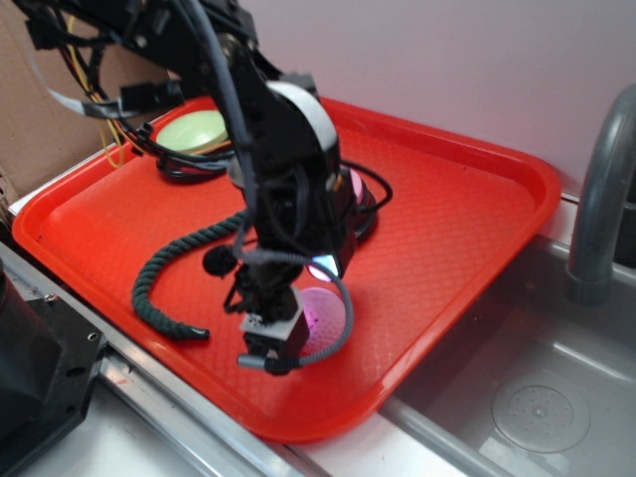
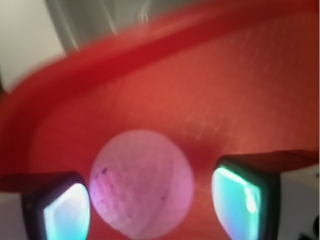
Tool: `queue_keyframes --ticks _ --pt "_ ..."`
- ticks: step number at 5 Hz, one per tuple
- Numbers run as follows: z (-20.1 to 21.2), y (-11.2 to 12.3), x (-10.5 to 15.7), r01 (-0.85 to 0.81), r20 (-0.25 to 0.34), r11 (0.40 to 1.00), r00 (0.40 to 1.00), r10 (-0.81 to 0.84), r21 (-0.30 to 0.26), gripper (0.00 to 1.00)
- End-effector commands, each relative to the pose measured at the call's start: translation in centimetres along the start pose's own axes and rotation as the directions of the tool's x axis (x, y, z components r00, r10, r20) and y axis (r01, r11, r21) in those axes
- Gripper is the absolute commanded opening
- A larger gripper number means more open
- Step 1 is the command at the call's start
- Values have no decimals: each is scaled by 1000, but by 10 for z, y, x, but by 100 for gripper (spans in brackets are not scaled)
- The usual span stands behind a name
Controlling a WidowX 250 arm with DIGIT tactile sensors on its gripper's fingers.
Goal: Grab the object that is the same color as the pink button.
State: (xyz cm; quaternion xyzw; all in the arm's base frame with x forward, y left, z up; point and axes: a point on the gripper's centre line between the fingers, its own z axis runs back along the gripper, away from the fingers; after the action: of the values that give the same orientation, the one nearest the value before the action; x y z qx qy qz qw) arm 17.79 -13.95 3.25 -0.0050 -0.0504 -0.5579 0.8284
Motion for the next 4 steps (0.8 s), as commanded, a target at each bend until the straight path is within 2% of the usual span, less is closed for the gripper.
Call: queue_keyframes --ticks 1,2,3,4 --pt "-1 -8 5 -16 -44 998 999 19 62 0" --pt "3 -8 7 -19 -7 998 1000 19 59 0" --pt "33 0 5 -176 55 984 983 174 36 0" --pt "76 12 -10 -393 1 918 919 394 49 0"
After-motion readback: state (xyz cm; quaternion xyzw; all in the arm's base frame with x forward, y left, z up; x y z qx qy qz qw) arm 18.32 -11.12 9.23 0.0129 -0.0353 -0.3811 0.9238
